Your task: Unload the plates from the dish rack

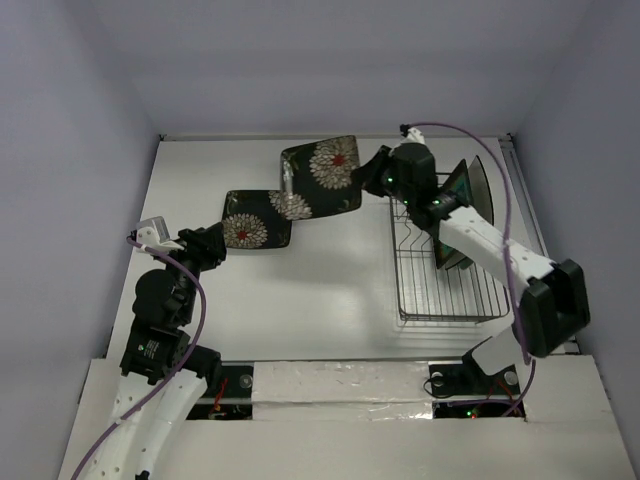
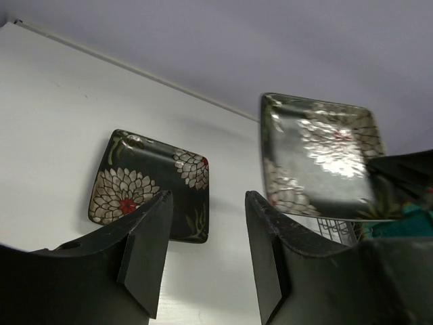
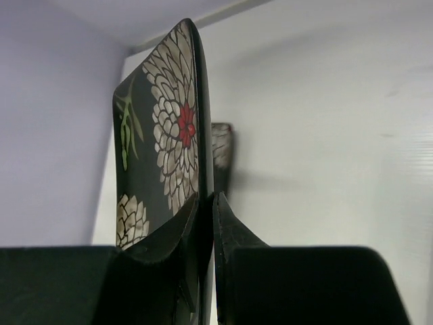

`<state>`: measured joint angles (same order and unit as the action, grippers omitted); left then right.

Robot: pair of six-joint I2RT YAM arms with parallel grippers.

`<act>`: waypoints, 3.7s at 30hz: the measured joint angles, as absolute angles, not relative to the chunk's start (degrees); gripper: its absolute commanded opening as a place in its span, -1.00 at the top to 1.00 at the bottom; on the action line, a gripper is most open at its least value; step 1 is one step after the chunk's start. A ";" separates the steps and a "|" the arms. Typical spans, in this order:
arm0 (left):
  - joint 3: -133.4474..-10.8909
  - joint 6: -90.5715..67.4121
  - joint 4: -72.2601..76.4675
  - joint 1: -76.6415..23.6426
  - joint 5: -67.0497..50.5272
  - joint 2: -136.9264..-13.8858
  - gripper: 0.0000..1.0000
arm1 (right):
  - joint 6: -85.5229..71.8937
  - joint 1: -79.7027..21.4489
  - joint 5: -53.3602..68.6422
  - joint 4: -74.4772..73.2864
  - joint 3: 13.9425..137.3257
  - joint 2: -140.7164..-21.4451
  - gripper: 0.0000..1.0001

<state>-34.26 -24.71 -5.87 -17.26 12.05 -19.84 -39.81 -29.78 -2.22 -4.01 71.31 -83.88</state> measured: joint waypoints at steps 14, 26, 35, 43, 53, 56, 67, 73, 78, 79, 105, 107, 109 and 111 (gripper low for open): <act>-34.26 -24.71 -5.87 -17.19 12.05 -19.86 0.12 | -51.42 -37.01 2.44 9.13 79.00 -111.15 1.00; -34.26 -24.71 -5.87 -17.19 12.05 -19.84 0.12 | -57.80 -40.58 -0.91 12.21 85.38 -121.80 1.00; -34.26 -24.71 -5.89 -17.19 12.05 -19.79 0.12 | -59.35 -43.77 -3.75 11.64 88.84 -126.96 0.79; -34.26 -24.71 -5.89 -17.19 12.08 -19.73 0.12 | -61.56 -44.71 -5.56 11.88 89.58 -127.24 0.07; -34.26 -24.69 -5.87 -17.19 12.05 -19.68 0.12 | -59.02 -44.77 -6.52 8.08 90.41 -127.11 -0.65; -34.26 -24.71 -5.89 -17.19 12.05 -19.68 0.12 | -56.03 -45.04 -7.84 4.27 92.25 -126.72 -0.85; -34.26 -24.69 -5.87 -17.19 12.05 -18.83 0.15 | -41.63 -45.04 -16.82 -10.26 88.71 -112.16 0.53; -34.26 -24.97 -5.85 -17.19 12.10 -18.37 1.00 | -31.77 -40.03 -23.40 -17.37 78.74 -87.64 1.00; -34.26 -24.82 -6.11 -17.26 12.05 -17.80 1.00 | -25.23 -28.99 -29.26 -25.89 74.76 -72.84 1.00; -34.26 -24.82 -6.20 -17.32 12.05 -17.65 1.00 | -24.43 -27.55 -30.52 -28.18 74.37 -71.11 1.00; -34.26 -24.95 -6.92 -19.64 12.08 -15.20 0.48 | -12.49 -6.74 -18.48 -45.08 79.31 -83.07 0.12; -34.26 -24.93 -6.90 -19.88 12.08 -15.14 0.47 | -12.21 -6.74 -18.17 -45.08 79.48 -84.05 0.30; -34.26 -24.93 -6.94 -19.90 12.05 -15.14 0.46 | -11.81 -6.74 -18.31 -45.39 79.83 -84.75 0.48; -34.26 -24.95 -6.92 -19.90 12.05 -15.14 0.45 | -11.25 -6.66 -18.46 -45.91 80.23 -84.90 0.70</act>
